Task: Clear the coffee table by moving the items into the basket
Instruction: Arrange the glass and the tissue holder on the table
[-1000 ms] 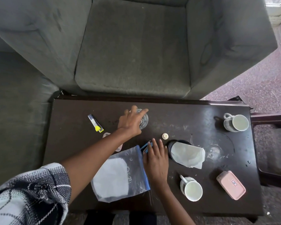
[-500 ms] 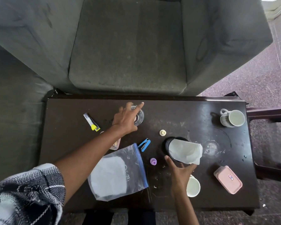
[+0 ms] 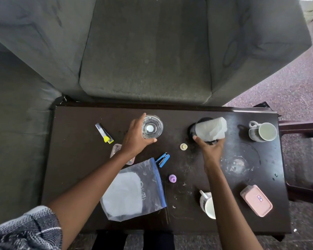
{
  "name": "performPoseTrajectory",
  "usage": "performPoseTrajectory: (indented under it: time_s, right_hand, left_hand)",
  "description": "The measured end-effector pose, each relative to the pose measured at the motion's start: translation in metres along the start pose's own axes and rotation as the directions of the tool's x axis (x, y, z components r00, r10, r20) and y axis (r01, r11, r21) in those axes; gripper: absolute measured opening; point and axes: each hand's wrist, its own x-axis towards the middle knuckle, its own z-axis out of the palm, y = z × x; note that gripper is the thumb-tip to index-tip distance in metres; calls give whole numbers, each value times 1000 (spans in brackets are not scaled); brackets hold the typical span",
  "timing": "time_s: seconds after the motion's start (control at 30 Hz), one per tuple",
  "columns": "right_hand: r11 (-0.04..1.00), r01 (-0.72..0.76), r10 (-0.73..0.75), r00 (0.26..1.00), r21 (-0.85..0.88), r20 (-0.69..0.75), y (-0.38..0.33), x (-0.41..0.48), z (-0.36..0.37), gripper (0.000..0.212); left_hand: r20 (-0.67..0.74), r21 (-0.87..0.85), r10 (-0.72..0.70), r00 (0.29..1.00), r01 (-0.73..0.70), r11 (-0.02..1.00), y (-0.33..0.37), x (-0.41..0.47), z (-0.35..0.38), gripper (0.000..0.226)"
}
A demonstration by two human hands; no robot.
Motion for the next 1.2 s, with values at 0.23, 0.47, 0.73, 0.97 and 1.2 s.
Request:
performPoseTrajectory:
  time_s: [0.23, 0.47, 0.73, 0.97, 1.2]
  right_hand:
    - [990, 110, -96, 984, -89, 148, -13, -1, 33, 94]
    - [975, 137, -103, 977, -177, 185, -1, -25, 60, 100]
    - [971, 136, -98, 977, -198, 187, 2, -31, 64, 102]
    - [961, 149, -102, 974, -231, 204, 0, -31, 66, 102]
    - [958, 174, -121, 965, -226, 231, -4, -30, 64, 101]
  left_hand:
    - [11, -110, -44, 999, 45, 993, -4, 3, 4, 100]
    - [69, -98, -35, 997, 41, 994, -4, 9, -4, 101]
    - [111, -75, -16, 994, 24, 997, -2, 13, -8, 102]
    - [139, -95, -5, 990, 19, 995, -5, 18, -8, 103]
    - [137, -137, 2, 991, 17, 990, -7, 19, -8, 101]
